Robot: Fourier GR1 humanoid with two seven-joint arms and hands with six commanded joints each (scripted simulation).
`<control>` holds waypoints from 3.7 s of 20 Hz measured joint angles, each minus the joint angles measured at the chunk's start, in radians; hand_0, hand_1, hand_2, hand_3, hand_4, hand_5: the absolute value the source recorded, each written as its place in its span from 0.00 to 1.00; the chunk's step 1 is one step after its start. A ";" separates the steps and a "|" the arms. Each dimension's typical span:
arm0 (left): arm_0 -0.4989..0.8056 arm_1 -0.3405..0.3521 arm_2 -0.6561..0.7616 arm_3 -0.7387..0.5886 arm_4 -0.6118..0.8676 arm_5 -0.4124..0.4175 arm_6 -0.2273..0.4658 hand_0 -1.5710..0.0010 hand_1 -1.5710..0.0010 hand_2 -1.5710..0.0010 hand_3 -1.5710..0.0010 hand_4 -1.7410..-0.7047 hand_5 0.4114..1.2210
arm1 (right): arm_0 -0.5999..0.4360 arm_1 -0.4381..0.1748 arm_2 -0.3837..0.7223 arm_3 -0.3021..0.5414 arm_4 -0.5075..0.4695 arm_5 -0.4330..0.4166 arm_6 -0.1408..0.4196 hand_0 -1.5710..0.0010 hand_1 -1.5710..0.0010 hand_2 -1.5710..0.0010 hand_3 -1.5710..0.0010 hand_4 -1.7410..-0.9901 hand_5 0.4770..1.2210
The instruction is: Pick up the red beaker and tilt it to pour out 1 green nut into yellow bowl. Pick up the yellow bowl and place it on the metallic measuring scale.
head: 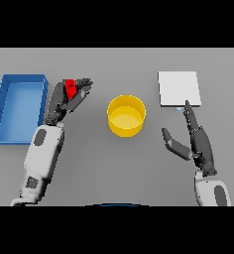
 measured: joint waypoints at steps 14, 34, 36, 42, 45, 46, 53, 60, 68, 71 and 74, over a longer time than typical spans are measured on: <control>-0.122 0.151 -0.193 -0.044 -0.278 -0.075 0.148 0.00 0.00 0.00 0.00 0.00 0.88 | 0.000 -0.011 0.006 -0.007 0.039 -0.019 -0.017 1.00 1.00 1.00 1.00 0.74 0.25; -0.499 0.244 -0.736 0.140 -0.916 -0.382 0.170 0.00 0.00 0.00 0.11 0.02 1.00 | 0.017 0.034 0.004 -0.014 -0.027 0.005 0.026 1.00 1.00 1.00 1.00 0.69 0.20; -0.530 0.240 -0.773 0.146 -0.946 -0.403 0.127 0.00 0.00 0.00 0.07 0.01 1.00 | 0.019 0.017 -0.004 -0.022 -0.013 -0.005 0.011 1.00 1.00 1.00 1.00 0.69 0.18; -0.614 0.245 -0.902 0.200 -1.072 -0.393 0.034 0.00 0.00 0.00 0.02 0.01 1.00 | 0.016 0.037 0.007 -0.023 0.016 -0.035 -0.004 1.00 1.00 1.00 1.00 0.76 0.13; -0.645 0.249 -0.969 0.197 -1.138 -0.400 0.023 0.00 0.00 0.00 0.01 0.00 1.00 | 0.005 0.040 0.011 -0.007 0.023 -0.035 0.000 1.00 1.00 1.00 1.00 0.79 0.12; -0.652 0.255 -0.987 0.198 -1.153 -0.402 0.007 0.00 0.00 0.00 0.01 0.00 1.00 | 0.012 0.037 0.006 -0.006 0.019 -0.035 -0.007 1.00 1.00 1.00 1.00 0.79 0.12; -0.711 0.236 -1.101 0.244 -1.268 -0.360 -0.039 0.00 0.00 0.00 0.00 0.01 1.00 | 0.001 0.025 -0.007 -0.001 0.008 -0.029 -0.012 1.00 1.00 1.00 1.00 0.81 0.14; -0.877 0.230 -1.156 0.267 -1.353 -0.348 -0.109 0.00 0.00 0.00 0.00 0.01 1.00 | 0.017 0.039 0.002 -0.019 0.018 -0.042 -0.009 1.00 1.00 1.00 1.00 0.80 0.12; -1.139 0.325 -0.890 0.538 -1.241 -0.296 -0.044 0.00 0.00 0.00 0.00 0.01 1.00 | 0.000 0.032 0.004 -0.015 -0.008 -0.013 -0.018 1.00 1.00 1.00 1.00 0.85 0.12; -1.165 0.399 -0.651 0.648 -1.049 -0.358 0.036 0.00 0.00 0.00 0.04 0.01 1.00 | 0.001 0.027 0.014 -0.014 0.005 -0.010 -0.029 1.00 1.00 1.00 1.00 0.85 0.14; -1.124 0.492 -0.412 0.735 -0.835 -0.355 0.099 0.00 0.00 0.00 0.03 0.00 1.00 | -0.021 0.027 0.011 0.001 -0.006 -0.005 -0.019 1.00 1.00 1.00 1.00 0.83 0.15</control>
